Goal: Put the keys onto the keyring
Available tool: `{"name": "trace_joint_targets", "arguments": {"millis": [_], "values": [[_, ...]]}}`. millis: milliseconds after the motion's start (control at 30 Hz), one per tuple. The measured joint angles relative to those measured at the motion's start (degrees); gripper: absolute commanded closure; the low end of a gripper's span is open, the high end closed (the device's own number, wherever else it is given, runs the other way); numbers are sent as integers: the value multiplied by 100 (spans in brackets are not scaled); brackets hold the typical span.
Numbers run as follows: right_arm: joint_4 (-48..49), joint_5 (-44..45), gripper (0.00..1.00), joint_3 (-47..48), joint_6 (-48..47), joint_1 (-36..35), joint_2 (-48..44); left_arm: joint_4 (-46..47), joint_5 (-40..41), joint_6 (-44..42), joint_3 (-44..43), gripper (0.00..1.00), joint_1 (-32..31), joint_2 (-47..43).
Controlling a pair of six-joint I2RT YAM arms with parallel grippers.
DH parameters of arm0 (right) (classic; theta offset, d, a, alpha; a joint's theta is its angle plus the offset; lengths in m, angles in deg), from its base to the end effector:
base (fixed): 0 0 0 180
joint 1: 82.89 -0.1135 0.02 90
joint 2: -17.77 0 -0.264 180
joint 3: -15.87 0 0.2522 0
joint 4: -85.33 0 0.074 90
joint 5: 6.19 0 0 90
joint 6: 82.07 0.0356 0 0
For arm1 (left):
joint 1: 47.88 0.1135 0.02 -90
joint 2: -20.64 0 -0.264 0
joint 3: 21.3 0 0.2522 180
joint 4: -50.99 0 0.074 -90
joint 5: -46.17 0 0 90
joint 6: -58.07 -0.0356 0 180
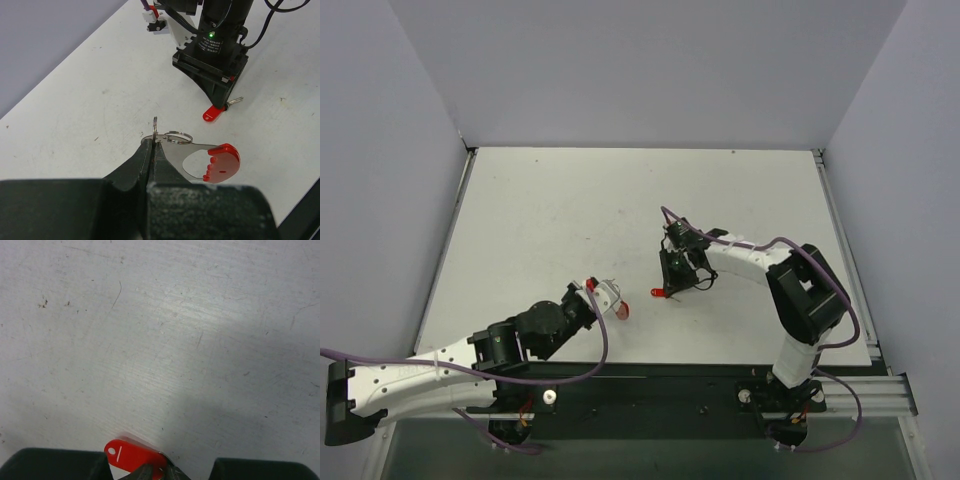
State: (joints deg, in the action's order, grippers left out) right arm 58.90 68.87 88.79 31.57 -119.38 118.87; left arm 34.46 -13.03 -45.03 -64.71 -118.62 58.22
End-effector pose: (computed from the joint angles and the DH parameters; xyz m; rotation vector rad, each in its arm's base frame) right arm 0.2807 0.2190 0.1651 -0.4055 2.6133 0.7222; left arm 0.0714 -0.1492 0.2807 0.8444 1.5195 -0.2681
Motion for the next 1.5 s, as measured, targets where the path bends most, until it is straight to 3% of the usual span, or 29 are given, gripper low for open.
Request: {"name": "trace_joint_targets", "arguments": {"millis": [300,633,833,1100,1400,1433,1500], "values": [[-225,256,80,4,-59,-35,-22,-186,15,74,-44,100,83,348],[-345,245,72,0,-133,13,-420,-1113,-37,501,-756,100,503,1443],[-343,192,59,-70,-219,166,-614,-979,-629,636,-857,100,1469,2026],[-339,116,55,-352,-330,391,-702,-227,-1386,577,-1759,100,2581,3965],[-249,26,54,-566,-422,472,-785,260,-1989,516,-2929,100,2973,6118],[-249,15,54,-612,-428,485,-844,251,-2011,525,-3110,89,2981,6319],[-249,9,52,-673,-439,553,-970,184,-2002,544,-3462,58,2988,6638]]}}
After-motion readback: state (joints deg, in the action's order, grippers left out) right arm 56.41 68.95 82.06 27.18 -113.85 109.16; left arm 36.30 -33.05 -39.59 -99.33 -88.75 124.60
